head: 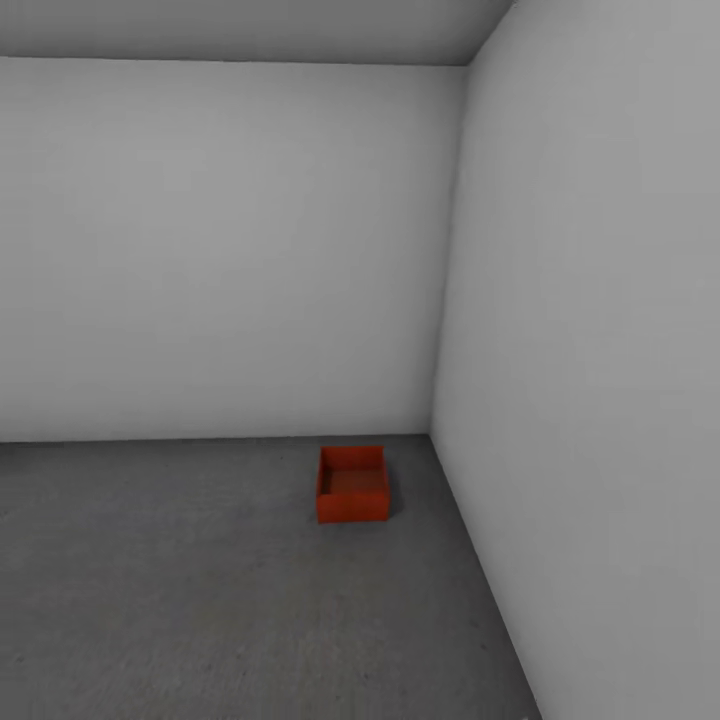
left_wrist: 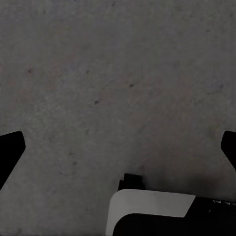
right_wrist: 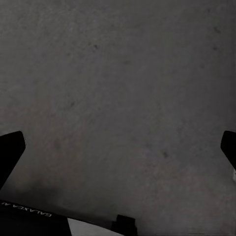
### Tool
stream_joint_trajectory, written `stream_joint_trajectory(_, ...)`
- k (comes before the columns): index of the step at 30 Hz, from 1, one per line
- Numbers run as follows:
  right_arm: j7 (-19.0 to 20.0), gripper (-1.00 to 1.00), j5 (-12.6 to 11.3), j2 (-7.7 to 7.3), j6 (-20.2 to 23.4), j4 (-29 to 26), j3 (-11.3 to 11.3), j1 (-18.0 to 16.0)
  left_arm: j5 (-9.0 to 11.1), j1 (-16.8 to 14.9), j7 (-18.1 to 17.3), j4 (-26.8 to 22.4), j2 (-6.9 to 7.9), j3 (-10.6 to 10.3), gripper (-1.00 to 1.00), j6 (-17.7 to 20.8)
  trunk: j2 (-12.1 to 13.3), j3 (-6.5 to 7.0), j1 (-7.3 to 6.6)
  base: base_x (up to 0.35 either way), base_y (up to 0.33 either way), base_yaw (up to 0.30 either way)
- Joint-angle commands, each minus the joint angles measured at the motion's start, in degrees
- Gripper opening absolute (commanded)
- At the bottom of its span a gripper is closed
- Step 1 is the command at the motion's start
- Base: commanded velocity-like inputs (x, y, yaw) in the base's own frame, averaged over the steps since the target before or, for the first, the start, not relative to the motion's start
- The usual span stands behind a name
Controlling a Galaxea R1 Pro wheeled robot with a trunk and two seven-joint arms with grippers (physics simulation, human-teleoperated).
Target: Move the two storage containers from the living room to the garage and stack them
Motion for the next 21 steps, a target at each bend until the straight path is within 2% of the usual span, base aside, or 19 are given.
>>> stream_joint_trajectory(1, 0.0, 1.0, 0.2, -0.02, -0.2, 0.0, 0.2, 0.0, 0.3, -0.1, -0.1, 0.3, 0.01, 0.2, 1.0, -0.4, 0.3, 0.18, -0.25, -0.338, 0.0, 0.0)
stream_joint_trajectory(11, 0.0, 1.0, 0.2, -0.02, -0.2, 0.0, 0.2, 0.0, 0.3, -0.1, -0.1, 0.2, -0.08, 0.2, 1.0, -0.4, 4.4, 2.9, -2.44, -0.229, 0.0, 0.0)
stream_joint_trajectory(21, 0.0, 1.0, 0.2, -0.02, -0.2, 0.0, 0.2, 0.0, 0.3, -0.1, -0.1, 0.3, -0.25, 0.2, 1.0, -0.3, 8.4, 5.31, -4.64, -0.003, 0.0, -0.23)
